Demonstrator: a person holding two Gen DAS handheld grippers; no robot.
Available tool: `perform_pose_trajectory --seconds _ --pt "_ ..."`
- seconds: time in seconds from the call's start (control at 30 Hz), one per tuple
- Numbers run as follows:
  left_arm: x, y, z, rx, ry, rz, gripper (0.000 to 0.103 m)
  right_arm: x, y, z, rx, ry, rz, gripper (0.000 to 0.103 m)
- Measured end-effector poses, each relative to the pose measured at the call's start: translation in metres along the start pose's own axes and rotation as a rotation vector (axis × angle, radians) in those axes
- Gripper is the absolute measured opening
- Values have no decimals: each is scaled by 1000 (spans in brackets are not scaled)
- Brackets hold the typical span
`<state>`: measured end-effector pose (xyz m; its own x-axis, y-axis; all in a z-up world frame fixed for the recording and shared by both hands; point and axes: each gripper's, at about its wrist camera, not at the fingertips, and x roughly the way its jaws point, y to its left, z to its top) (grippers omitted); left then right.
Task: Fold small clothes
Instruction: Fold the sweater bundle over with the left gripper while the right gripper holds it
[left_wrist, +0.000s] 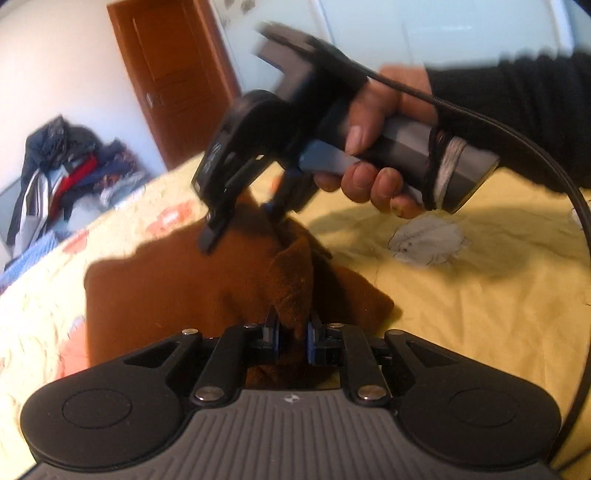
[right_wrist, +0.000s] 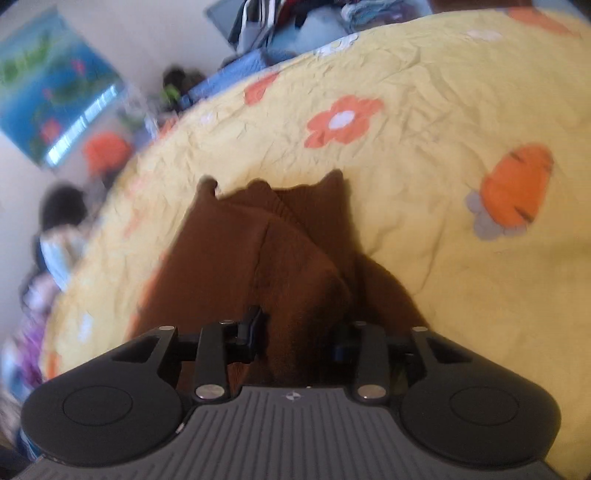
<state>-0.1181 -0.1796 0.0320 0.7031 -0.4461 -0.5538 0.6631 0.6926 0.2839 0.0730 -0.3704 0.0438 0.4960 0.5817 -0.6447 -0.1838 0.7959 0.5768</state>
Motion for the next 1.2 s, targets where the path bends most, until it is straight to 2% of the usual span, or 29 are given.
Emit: perform_pose_trajectory --seconds 0.03,0.07,0.1,0.13,0.17,0.2,0.23,0.27,0.3,0.4,0.5,0.53,0.57,0.63,0.7,0.77,0.83,0.87,0.9,0.93,0.97,1.07,1.13,1.2 --pt "-10 6 -2 1 -20 -28 21 -5 -5 0 48 -25 38 51" --pt "-20 14 -6 -7 -36 -53 34 -11 -9 0 74 -59 63 57" --pt "-31 24 -11 -27 -52 -64 44 -17 -9 1 74 -89 75 57" --pt "-39 34 -18 -47 -67 -51 70 -19 -8 2 66 -105 73 57" --pt "-47 41 -24 -64 -84 -22 85 -20 -9 3 60 -110 66 54" --pt "-55 45 -31 -72 -99 11 85 -18 -8 4 49 -100 55 48" --pt "-59 48 -37 -67 -96 33 85 -13 -7 7 27 -76 34 26" --pt "-62 48 -41 -62 -75 63 85 -8 -6 7 3 -59 -1 14" --pt "-59 46 -42 -60 -42 101 85 -6 -6 9 -15 -59 -31 14" --pt "-53 49 -50 -98 44 168 84 -7 -10 12 -10 -94 -36 14" --pt "-58 49 -59 -108 43 206 84 -14 -13 7 58 -100 -45 38" --pt "-62 52 -60 -114 37 206 84 -21 -10 2 55 -103 -46 50" --pt "-62 53 -59 -122 31 202 84 -30 -5 -4 45 -121 -40 55" --pt "-60 60 -61 -142 27 190 83 -49 2 -16 45 -147 -2 55" --pt "-55 64 -61 -166 51 180 64 -60 10 -27 51 -126 33 55" --pt "-44 68 -62 -207 87 152 30 -57 20 -39 12 -84 13 55" --pt "-43 72 -62 -248 83 134 22 -43 32 -50 -48 -11 -19 53" --pt "-45 73 -61 -251 79 145 11 -34 39 -57 -85 18 -40 45" --pt "-45 77 -62 -264 84 147 11 -27 44 -62 -121 30 -70 39" --pt "-47 83 -63 -294 86 135 10 -23 48 -66 -153 36 -92 28" --pt "-48 88 -66 -321 87 120 9 -25 48 -66 -167 35 -101 25" --pt "-54 91 -75 -324 100 93 9 -36 25 -58 -94 1 -79 21" --pt "-60 88 -80 -312 95 63 10 -34 13 -61 -60 7 -34 23" --pt "-76 97 -83 -340 70 -36 15 -38 20 -57 -73 23 -19 39"
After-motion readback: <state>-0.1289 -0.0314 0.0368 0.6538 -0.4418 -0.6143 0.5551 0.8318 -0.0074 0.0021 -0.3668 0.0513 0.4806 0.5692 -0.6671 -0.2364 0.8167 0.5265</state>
